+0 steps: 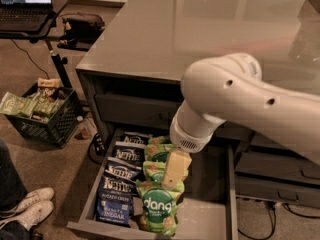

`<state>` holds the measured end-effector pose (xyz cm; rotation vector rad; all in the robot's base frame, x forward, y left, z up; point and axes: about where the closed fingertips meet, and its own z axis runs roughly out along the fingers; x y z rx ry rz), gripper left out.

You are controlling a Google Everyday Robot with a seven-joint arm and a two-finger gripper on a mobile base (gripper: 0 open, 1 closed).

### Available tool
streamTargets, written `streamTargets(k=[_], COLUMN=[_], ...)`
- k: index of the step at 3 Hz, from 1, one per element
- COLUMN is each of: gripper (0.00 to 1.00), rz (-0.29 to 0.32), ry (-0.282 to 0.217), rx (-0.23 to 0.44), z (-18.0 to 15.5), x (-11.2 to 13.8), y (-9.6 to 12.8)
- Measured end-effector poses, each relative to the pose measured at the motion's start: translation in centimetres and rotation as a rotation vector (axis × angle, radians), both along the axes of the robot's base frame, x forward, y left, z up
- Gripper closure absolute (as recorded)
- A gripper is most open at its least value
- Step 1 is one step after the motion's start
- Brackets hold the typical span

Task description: Pick blue chip bag from middle drawer and place on counter

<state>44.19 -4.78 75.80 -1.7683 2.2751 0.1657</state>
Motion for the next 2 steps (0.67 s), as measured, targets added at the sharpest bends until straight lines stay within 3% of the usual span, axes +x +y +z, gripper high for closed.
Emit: streamTargets(k=[1, 2], gripper=[0.00, 0.00], rz=[-0.007, -0.003], ry=[0.001, 0.061], rx=[0.010, 0.039], z=[-3.1, -5.7], x=[0.8, 1.0], y=[3.3, 5.9])
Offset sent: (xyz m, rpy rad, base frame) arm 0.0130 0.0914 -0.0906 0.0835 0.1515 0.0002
